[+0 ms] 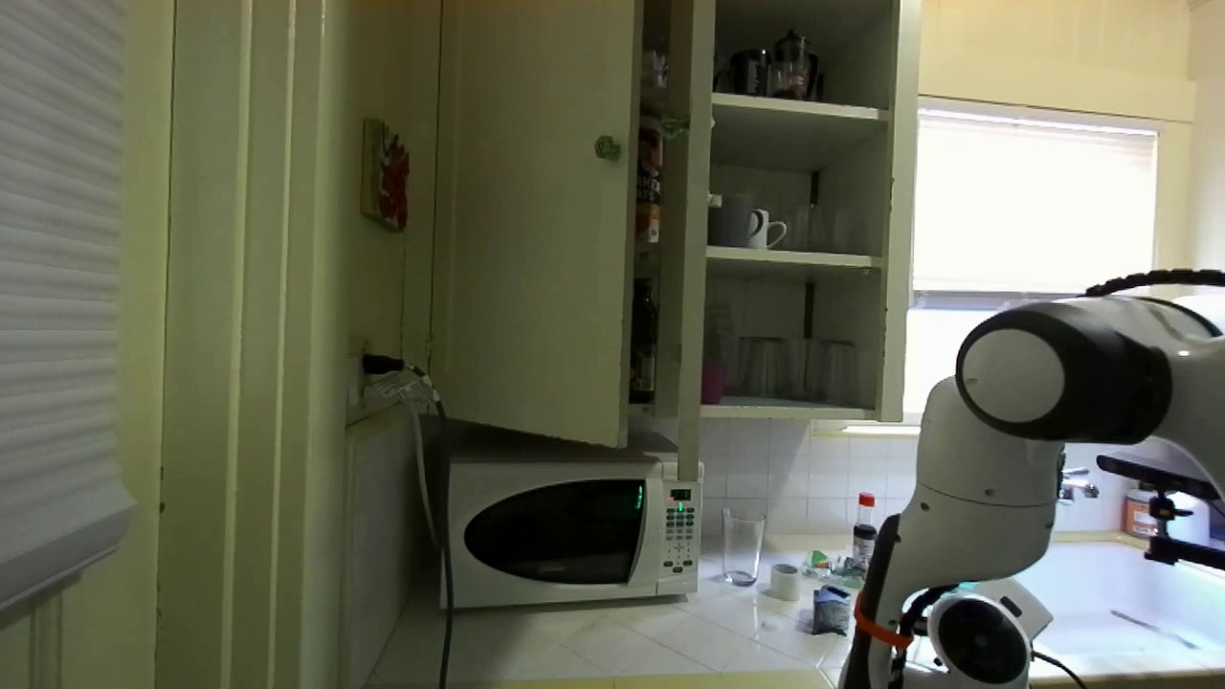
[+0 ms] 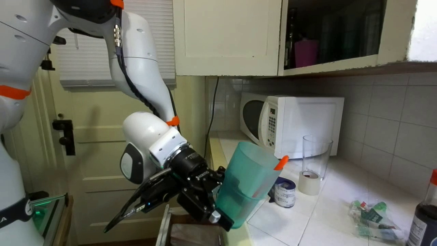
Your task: Remove the green cup from the bottom shelf of the cabinet and put it on the counter
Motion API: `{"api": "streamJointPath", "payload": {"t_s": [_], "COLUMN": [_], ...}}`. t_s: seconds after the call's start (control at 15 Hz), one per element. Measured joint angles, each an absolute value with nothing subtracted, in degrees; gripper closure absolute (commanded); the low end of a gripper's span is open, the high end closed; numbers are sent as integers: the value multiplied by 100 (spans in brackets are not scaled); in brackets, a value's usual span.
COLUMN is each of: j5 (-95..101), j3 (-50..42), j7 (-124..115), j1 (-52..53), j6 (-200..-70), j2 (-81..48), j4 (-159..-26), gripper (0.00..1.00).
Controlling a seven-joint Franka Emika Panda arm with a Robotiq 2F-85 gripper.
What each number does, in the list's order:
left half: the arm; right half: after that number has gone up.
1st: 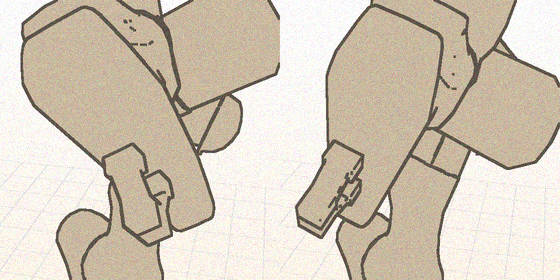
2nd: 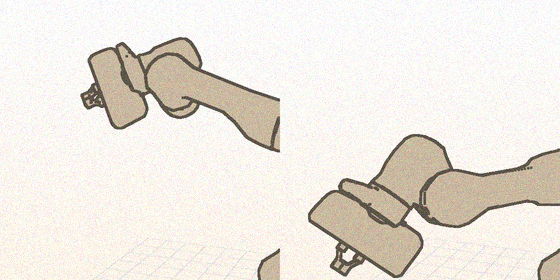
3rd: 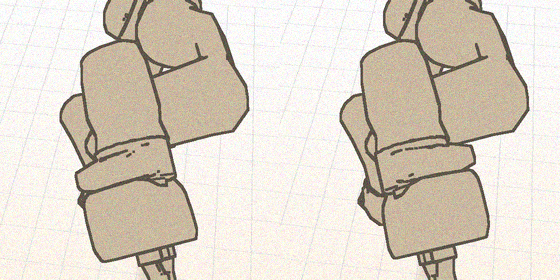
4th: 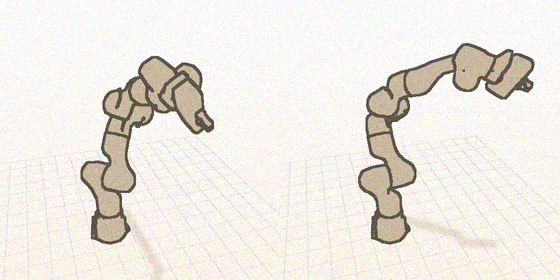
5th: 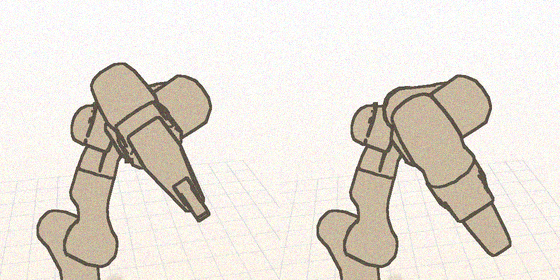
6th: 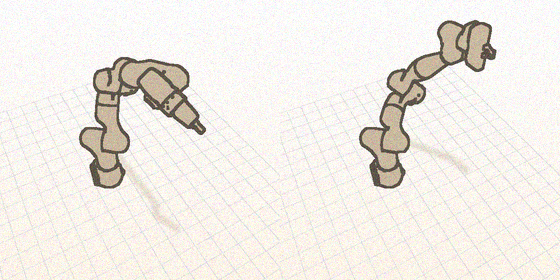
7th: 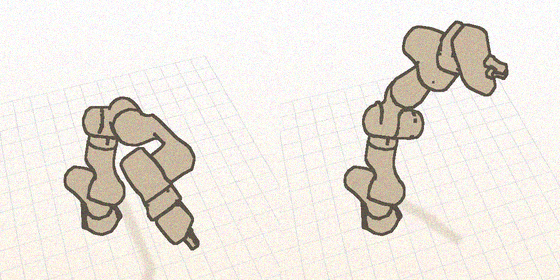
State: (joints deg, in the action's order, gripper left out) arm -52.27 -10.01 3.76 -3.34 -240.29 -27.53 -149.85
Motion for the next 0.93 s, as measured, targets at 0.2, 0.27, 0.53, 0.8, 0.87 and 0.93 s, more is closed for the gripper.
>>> {"api": "streamJointPath", "payload": {"t_s": [0.2, 0.27, 0.53, 0.8, 0.87, 0.93], "j5": [-5345, -5205, -4509, -4111, -4069, -4029], "j3": [-1024, -1105, -1833, -2411, -2479, -2534], "j7": [327, 289, -9, -421, -532, -641], "j1": [-333, -232, 567, 1171, 1254, 1320], "j6": [-24154, -24158, -24151, -24151, -24151, -24151], "j2": [-3201, -3314, -3623, -3921, -4006, -4098], "j4": [-14664, -14603, -14485, -14481, -14483, -14489], "gripper": [49, 49, 49, 49, 49, 49]}}
